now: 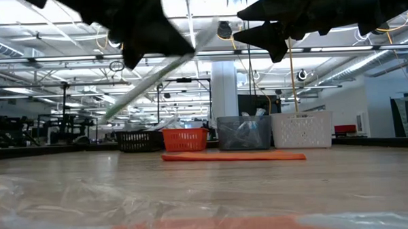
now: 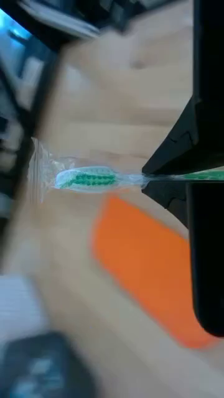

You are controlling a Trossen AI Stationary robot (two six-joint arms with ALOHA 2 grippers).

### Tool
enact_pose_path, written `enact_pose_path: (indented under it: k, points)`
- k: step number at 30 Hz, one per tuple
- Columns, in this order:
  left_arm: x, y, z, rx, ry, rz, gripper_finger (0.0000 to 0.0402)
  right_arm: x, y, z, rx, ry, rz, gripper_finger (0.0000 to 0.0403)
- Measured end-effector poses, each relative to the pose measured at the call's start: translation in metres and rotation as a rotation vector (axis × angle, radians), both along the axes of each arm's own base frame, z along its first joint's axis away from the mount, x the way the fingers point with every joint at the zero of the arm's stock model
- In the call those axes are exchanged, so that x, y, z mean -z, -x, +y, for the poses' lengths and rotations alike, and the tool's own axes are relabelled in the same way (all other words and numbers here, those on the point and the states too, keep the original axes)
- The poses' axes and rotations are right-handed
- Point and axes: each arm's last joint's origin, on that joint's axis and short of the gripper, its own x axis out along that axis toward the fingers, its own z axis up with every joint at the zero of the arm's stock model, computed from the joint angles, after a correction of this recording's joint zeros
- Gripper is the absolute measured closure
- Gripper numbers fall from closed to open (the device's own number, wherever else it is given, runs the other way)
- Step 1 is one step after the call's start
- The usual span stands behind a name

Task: Pick & Place Toothbrushes
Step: Put the green toothbrush into the orange bin

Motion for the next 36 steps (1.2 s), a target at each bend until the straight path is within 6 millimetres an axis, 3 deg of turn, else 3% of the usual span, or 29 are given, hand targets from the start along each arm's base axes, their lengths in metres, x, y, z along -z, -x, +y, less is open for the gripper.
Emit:
enact_pose_path:
  k: [19, 36]
  points:
    - [-0.05, -0.019, 0.019, 0.006, -0.146, -0.479, 0.04, -0.008, -0.001, 0.005, 0.009, -0.007, -0.095, 0.0191]
    - [-0.056, -0.023, 0.036, -0.017, -0.152, -0.538, 0.04, 0.016, -0.045, 0.012, 0.005, 0.001, -0.263, 0.0196]
